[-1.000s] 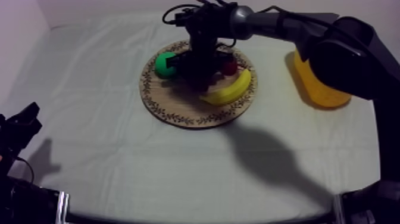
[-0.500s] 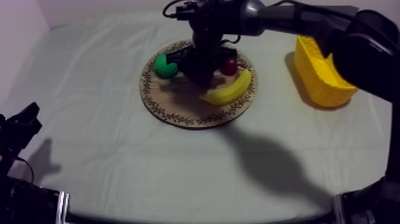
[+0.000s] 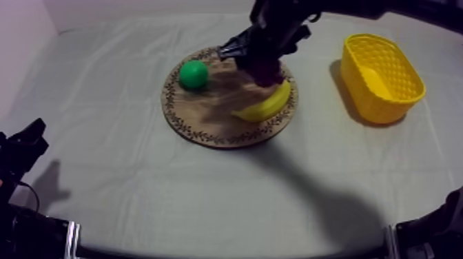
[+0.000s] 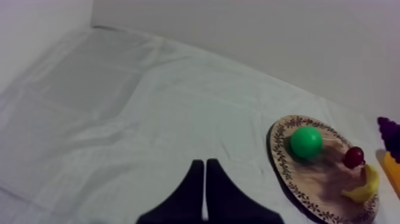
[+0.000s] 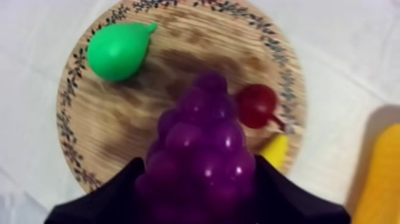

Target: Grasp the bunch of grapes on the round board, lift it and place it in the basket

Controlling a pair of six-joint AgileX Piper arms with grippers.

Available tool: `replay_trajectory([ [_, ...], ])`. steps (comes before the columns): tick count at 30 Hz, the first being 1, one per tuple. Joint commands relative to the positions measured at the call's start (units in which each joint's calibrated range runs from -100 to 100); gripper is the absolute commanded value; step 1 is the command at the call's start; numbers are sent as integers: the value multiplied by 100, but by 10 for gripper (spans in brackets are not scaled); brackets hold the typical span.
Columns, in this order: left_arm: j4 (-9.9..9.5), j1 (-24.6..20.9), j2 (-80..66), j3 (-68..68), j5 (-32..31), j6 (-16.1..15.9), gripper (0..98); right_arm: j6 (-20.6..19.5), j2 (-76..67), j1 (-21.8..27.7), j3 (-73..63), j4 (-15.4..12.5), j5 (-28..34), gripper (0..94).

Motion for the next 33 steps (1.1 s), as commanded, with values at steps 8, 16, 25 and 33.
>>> replay_trajectory([
  [8,1,-1,0,-4,0,-1,1,352,-2159,228,1743,221,177,397],
  [16,1,-1,0,-4,0,-1,1,392,-3508,673,2599,318,499,394],
  [25,1,-1,0,-4,0,0,1,353,-4093,1391,2843,331,649,386],
  [33,1,-1,0,-4,0,0,1,361,-3809,1932,2417,326,642,385],
])
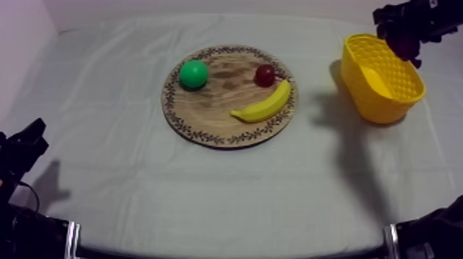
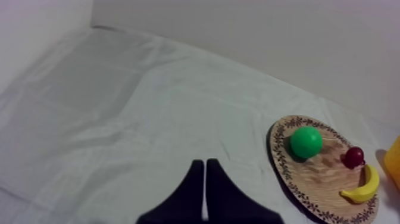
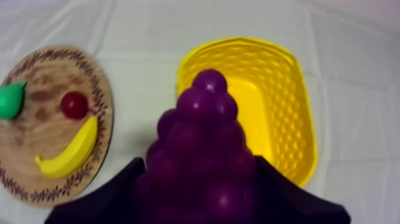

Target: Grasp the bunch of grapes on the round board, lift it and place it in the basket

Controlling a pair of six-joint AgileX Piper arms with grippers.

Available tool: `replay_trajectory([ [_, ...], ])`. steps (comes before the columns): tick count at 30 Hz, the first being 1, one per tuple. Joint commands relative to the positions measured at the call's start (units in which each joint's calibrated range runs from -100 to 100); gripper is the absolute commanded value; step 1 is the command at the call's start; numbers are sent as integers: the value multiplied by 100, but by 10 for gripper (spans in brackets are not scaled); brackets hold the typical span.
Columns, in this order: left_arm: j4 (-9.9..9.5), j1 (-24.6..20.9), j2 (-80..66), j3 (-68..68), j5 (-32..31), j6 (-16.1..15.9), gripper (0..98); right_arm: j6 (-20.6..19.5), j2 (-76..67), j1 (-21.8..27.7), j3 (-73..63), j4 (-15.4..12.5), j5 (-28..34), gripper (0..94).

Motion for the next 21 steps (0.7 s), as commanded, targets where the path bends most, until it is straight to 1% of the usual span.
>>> replay_trajectory([
  [1,1,-1,0,-4,0,-1,1,1,151,161,-169,8,-38,386],
  [10,1,-1,0,-4,0,-1,1,9,922,634,-774,51,-392,383],
  [15,1,-1,0,-4,0,-1,1,96,1325,879,-1039,12,-575,380],
  [21,1,-1,0,-4,0,-1,1,150,1793,1066,-1183,12,-797,375],
])
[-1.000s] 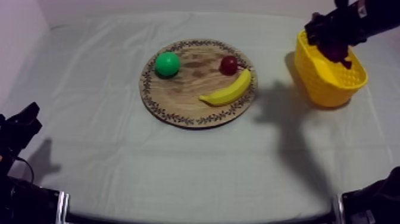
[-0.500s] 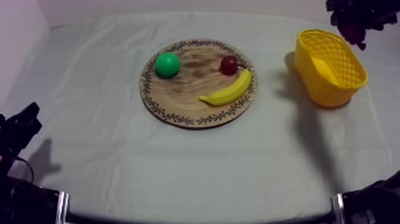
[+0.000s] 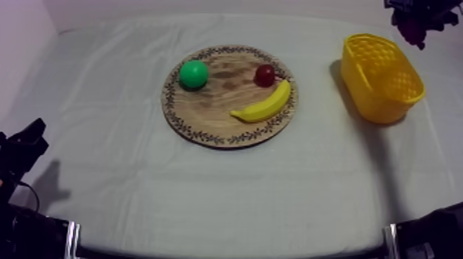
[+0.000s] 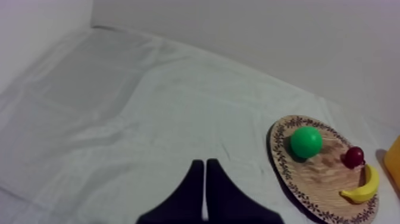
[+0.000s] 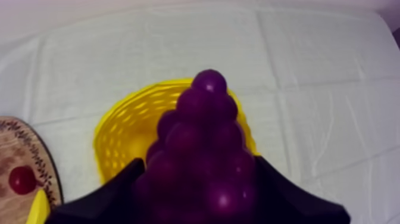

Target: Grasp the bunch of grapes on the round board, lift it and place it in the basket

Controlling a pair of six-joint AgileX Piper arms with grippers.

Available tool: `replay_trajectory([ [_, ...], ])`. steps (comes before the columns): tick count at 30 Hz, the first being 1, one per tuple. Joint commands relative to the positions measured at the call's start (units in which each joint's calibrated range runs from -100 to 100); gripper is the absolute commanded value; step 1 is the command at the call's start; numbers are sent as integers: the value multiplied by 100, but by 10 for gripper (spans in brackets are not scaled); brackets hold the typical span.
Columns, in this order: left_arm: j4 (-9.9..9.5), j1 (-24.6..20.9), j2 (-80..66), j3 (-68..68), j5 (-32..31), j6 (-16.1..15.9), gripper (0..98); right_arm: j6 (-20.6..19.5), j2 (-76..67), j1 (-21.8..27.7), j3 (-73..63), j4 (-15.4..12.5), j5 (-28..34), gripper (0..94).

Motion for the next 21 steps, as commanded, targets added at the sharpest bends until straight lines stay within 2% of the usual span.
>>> replay_trajectory([
  [1,1,-1,0,-4,0,-1,1,7,174,31,-20,-4,-41,374],
  [21,1,-1,0,-4,0,-1,1,-160,1690,79,350,189,-807,365],
])
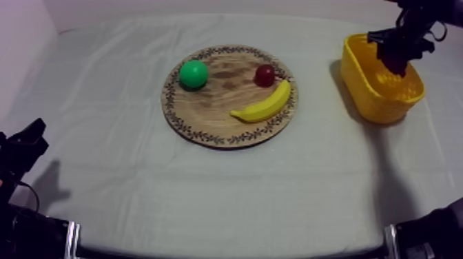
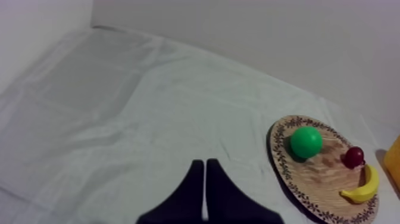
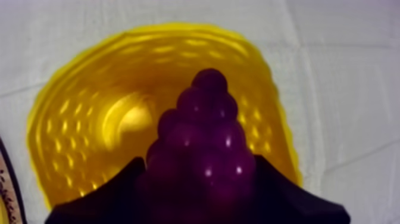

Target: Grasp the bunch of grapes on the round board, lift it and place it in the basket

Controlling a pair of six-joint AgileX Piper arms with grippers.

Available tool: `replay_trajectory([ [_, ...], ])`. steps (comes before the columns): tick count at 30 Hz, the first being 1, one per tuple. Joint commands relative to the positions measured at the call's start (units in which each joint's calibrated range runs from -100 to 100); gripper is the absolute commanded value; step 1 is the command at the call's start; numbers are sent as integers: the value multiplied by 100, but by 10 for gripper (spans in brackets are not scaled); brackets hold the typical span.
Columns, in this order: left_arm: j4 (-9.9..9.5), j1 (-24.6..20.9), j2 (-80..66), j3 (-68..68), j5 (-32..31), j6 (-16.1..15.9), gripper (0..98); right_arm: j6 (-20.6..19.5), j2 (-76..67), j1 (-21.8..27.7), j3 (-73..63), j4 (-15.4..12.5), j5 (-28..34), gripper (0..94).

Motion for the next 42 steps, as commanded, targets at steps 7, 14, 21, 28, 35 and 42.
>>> replay_trajectory([
  [7,1,-1,0,-4,0,-1,1,-35,522,-3,57,17,-156,360],
  [14,1,-1,0,-4,0,-1,1,-123,757,-58,419,90,-456,354],
  [21,1,-1,0,-4,0,-1,1,-197,788,-109,535,143,-561,357],
  [28,1,-1,0,-4,0,-1,1,-340,752,-105,296,205,-526,681],
  [35,1,-1,0,-4,0,-1,1,-312,711,-51,187,169,-526,819],
  [42,1,-1,0,-4,0,-1,1,-290,612,-33,264,184,-568,744],
])
